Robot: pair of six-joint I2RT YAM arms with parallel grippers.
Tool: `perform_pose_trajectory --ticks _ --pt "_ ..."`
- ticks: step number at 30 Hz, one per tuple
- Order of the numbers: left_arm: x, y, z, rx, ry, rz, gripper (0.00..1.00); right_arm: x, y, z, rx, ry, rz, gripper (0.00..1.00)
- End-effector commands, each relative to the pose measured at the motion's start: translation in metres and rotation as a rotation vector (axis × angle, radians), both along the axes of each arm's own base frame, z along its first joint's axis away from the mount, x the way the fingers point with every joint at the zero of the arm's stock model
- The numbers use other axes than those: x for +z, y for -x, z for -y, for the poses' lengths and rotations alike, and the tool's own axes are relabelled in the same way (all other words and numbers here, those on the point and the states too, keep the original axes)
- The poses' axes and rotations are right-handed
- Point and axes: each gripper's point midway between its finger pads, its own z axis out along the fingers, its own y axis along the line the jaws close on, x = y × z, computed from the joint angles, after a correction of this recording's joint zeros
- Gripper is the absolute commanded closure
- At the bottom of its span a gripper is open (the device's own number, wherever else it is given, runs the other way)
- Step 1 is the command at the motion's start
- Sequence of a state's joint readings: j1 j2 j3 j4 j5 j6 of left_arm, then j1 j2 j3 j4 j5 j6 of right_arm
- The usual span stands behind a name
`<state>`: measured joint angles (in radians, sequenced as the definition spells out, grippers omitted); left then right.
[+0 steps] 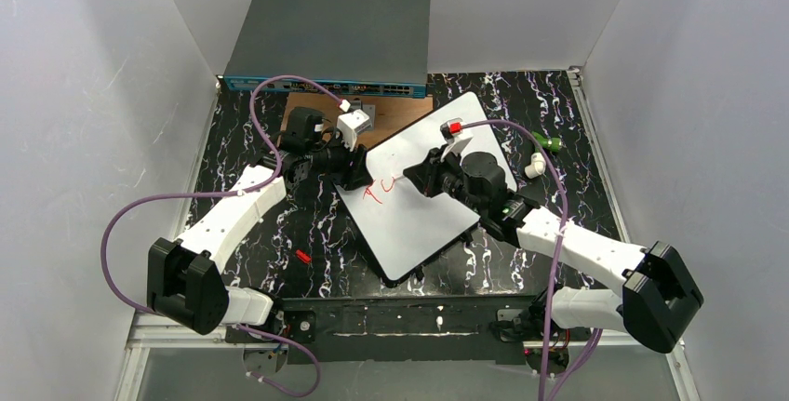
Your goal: Write a sentence on the whiteboard
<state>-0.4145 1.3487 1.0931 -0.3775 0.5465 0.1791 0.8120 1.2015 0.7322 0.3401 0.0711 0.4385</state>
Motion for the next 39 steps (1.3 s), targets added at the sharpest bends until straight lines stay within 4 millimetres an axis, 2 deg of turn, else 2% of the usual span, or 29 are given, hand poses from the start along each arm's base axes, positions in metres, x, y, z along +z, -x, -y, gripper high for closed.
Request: perform_pose_trajectory --ticks 1,13,26,39 --pt "-0.007 0.02 0.004 -0.117 -0.036 0.019 1.0 0.002 -0.02 0.008 -0.075 0.055 0.034 0.99" --pt "-0.006 0.019 0.005 -0.116 -0.034 0.022 1.0 0.011 -0.017 -0.008 -0.006 0.032 0.041 0.99" --pt "-0.005 0.018 0.005 -0.117 -0.031 0.026 1.0 0.006 -0.001 -0.023 0.073 0.016 0.011 0.99" --pt "-0.005 0.019 0.005 -0.116 -0.031 0.025 1.0 0.005 0.002 -0.031 0.096 0.017 0.003 0.99"
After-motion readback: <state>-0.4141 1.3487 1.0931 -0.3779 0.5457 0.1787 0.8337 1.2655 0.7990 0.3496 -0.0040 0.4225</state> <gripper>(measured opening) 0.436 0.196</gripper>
